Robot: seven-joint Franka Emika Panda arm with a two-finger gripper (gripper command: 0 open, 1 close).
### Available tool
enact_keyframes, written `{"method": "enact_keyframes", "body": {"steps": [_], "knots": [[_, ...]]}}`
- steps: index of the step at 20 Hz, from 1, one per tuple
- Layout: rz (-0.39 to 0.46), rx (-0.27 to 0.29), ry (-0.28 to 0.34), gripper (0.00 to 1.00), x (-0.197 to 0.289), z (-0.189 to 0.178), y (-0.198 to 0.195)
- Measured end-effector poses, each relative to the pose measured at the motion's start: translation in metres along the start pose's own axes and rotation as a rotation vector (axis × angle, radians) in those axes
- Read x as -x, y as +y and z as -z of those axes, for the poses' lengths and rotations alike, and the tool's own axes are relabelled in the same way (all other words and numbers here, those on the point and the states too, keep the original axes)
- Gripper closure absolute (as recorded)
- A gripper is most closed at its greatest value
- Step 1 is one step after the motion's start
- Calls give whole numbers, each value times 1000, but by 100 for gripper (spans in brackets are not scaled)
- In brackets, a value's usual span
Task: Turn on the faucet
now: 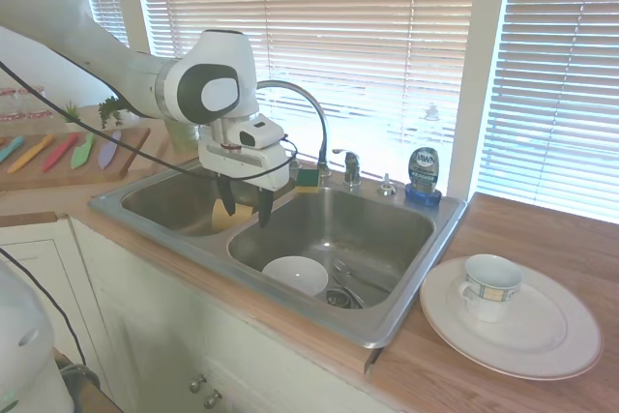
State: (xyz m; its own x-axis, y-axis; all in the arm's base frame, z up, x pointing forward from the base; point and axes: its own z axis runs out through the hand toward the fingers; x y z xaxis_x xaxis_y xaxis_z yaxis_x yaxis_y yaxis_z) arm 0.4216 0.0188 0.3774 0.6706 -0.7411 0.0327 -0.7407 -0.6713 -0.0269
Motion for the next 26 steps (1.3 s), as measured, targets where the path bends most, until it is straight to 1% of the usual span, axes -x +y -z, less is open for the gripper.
{"method": "enact_keyframes", "body": {"steps": [3, 4, 26], "knots": [[-1, 3, 1, 0, 0, -1, 0], [-4, 3, 2, 100, -1, -1, 1], [-19, 3, 3, 100, -6, -1, 5]]}}
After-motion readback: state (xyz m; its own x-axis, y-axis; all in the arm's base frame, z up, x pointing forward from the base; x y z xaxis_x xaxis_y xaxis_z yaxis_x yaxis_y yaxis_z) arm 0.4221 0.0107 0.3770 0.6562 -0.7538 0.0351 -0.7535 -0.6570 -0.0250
